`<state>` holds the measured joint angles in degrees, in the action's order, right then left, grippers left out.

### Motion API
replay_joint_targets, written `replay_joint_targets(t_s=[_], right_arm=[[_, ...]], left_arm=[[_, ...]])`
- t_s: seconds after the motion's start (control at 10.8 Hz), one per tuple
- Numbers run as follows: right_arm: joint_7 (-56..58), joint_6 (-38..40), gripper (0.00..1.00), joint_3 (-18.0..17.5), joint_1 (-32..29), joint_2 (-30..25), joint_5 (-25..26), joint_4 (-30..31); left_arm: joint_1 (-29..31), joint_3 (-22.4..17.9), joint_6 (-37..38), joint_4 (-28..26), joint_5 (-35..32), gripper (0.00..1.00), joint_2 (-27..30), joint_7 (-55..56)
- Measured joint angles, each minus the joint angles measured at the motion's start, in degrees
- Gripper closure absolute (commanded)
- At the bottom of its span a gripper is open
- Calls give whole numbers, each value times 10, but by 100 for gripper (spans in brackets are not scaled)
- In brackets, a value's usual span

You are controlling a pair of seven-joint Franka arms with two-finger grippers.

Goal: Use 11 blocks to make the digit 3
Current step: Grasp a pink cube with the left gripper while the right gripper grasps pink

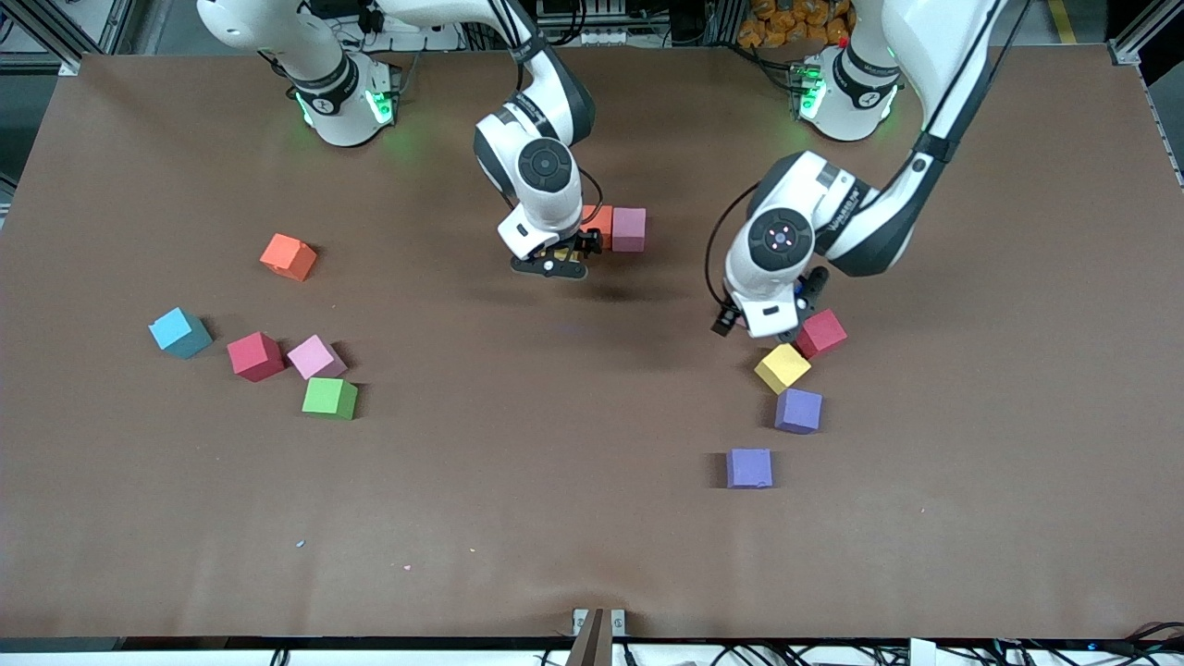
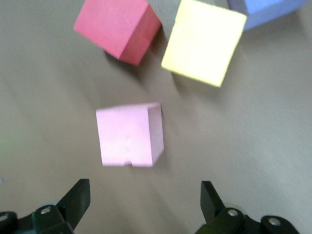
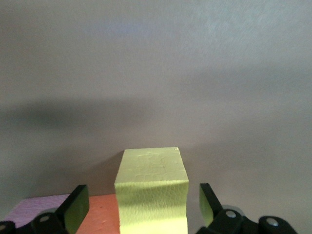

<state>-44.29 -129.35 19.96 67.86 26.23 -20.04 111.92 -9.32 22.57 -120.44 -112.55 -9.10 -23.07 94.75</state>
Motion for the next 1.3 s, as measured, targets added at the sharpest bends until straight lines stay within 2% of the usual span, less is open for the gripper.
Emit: replay_joint_targets(t_s=[0.09, 0.28, 0.46, 0.93, 1.11, 1.3], right_arm=[[1, 25, 0, 19, 0, -17, 10, -9], [19, 89, 0, 71, -1, -50, 66, -28], [98, 106, 0, 122, -31, -56, 81, -28], [410, 55, 0, 130, -235, -26, 83, -25], [558, 30, 0, 130, -290, -1, 84, -25], [687, 9, 0, 129, -318, 16, 84, -20]], left_arm=[[4, 0, -3, -1, -10, 0, -13, 0], [22, 0, -9, 0, -12, 0, -32, -16], [44, 0, -10, -1, -12, 0, -44, -34], [56, 1, -12, -1, -12, 0, -62, -34], [55, 3, -12, -2, -12, 0, -69, -28], [48, 5, -12, -3, -12, 0, -75, -8]])
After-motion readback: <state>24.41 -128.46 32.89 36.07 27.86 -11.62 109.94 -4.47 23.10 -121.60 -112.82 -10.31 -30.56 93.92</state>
